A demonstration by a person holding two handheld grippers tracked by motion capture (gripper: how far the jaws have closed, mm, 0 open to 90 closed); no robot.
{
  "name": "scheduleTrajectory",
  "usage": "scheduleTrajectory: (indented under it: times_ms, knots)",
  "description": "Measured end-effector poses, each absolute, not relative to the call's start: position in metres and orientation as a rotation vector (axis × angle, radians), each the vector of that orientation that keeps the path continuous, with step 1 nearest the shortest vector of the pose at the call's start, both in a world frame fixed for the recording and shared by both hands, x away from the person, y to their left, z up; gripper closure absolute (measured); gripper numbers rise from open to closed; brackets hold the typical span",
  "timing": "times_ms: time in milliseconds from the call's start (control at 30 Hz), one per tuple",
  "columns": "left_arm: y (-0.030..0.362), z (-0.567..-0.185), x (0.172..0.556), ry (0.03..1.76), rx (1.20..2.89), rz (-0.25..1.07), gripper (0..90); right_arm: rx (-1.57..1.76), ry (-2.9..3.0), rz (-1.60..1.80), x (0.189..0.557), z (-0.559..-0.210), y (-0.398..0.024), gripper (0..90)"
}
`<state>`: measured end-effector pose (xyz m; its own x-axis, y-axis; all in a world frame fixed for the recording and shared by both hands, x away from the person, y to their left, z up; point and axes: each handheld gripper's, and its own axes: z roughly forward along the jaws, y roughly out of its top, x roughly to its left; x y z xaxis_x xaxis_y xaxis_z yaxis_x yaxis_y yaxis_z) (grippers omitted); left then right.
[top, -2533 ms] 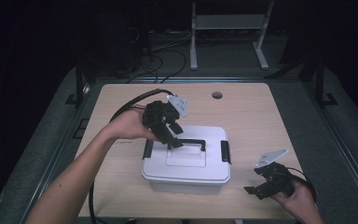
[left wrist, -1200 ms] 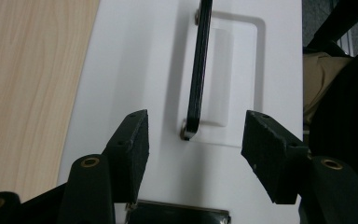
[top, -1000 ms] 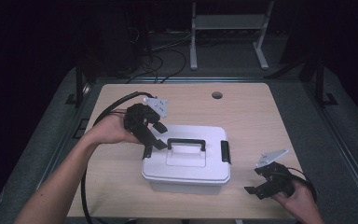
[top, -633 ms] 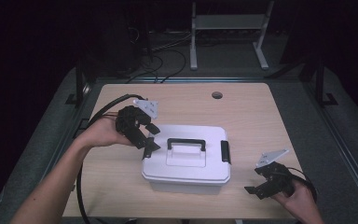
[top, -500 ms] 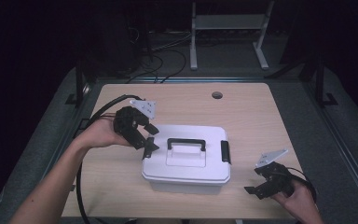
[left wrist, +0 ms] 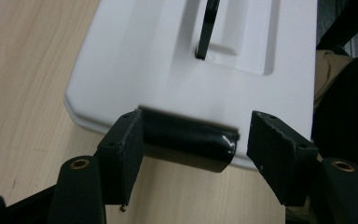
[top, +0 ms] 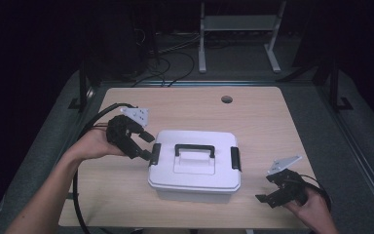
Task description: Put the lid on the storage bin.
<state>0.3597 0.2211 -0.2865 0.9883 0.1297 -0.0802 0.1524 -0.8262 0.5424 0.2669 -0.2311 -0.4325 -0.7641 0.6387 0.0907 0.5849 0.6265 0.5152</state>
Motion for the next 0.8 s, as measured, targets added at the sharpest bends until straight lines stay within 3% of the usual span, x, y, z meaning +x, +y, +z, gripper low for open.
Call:
scheduleTrajectory:
  times_ms: [800]
  knots:
    - [0.266,-0.313,0.355,0.312,2.514,-0.059,30.9,1.031,2.743,0.806,0.267,-0.433,-0.231,18.4]
